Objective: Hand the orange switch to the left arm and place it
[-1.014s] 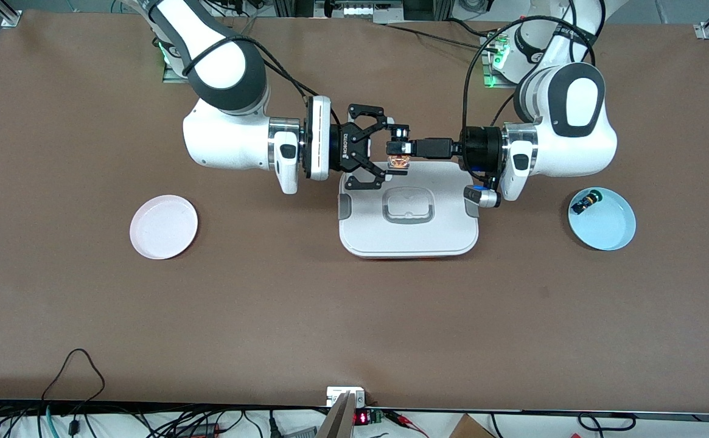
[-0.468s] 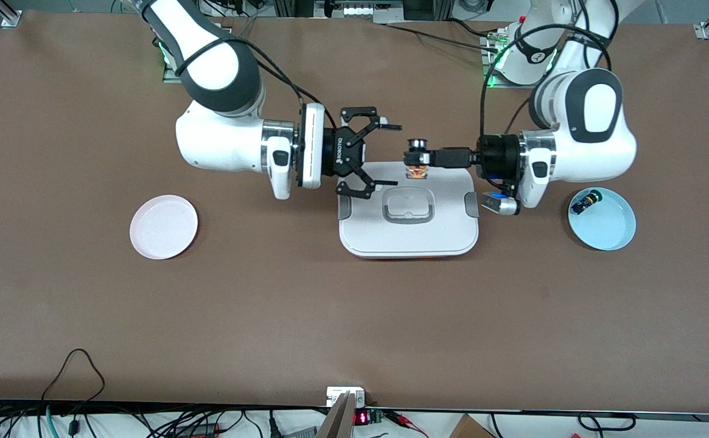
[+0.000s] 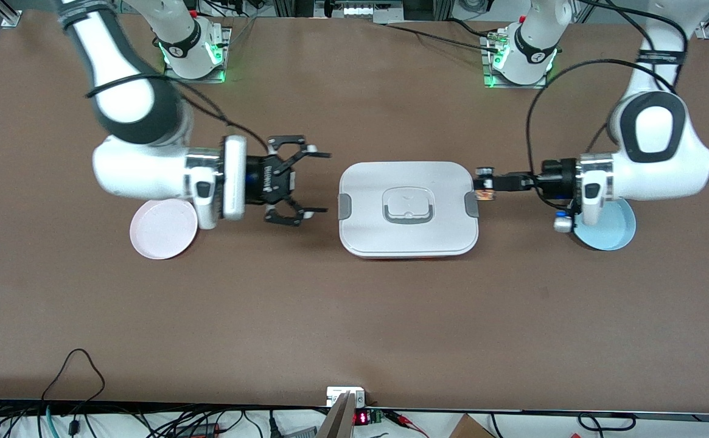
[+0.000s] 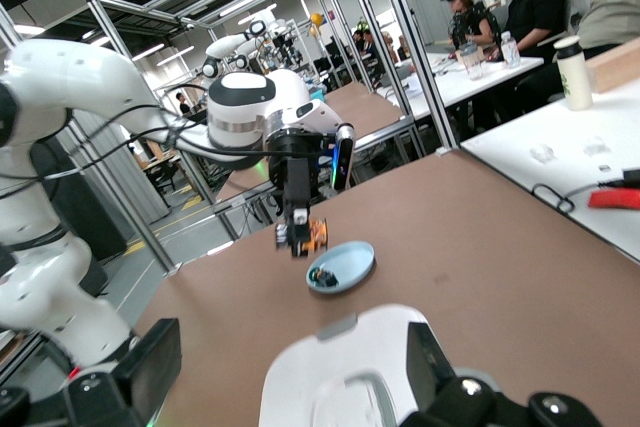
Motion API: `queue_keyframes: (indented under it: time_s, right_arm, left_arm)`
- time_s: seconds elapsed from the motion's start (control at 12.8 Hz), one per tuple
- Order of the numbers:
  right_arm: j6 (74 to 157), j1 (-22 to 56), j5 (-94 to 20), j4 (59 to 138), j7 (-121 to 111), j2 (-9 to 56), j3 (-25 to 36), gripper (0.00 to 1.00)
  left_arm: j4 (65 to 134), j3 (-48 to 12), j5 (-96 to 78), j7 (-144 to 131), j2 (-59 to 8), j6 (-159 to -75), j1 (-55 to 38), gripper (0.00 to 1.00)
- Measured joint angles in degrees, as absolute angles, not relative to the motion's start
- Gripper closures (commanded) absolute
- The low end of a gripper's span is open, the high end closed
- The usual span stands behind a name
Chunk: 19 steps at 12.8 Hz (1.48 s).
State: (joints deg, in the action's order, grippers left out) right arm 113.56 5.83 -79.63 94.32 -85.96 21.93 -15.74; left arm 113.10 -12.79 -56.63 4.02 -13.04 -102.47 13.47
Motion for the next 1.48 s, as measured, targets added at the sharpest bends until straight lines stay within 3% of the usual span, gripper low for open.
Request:
queue_keyframes:
  time_s: [0.31, 0.7, 1.09, 1.48]
  right_arm:
    - [100.7, 2.4, -70.9, 94.5, -72.9, 21.0, -9.4, 0.0]
    - [96.8, -1.1, -52.8, 94.5, -46.8, 20.2, -8.8, 0.0]
    - [96.8, -0.8, -31.9, 93.8, -20.8, 19.4, -9.0, 0.0]
    - [95.7, 2.1, -0.3, 92.3, -5.9, 17.1, -9.5, 0.0]
  left_arm:
    - [113.0, -10.2, -31.3, 13.4, -18.1, -101.7, 23.1, 1.0]
    - [111.1, -10.2, -0.4, 15.2, -24.4, -111.2, 28.0, 1.0]
    - [110.5, -10.2, 4.7, 14.5, -30.9, -120.2, 31.5, 1.0]
    - [109.1, -10.4, 6.9, 12.6, -33.0, -125.8, 31.5, 1.0]
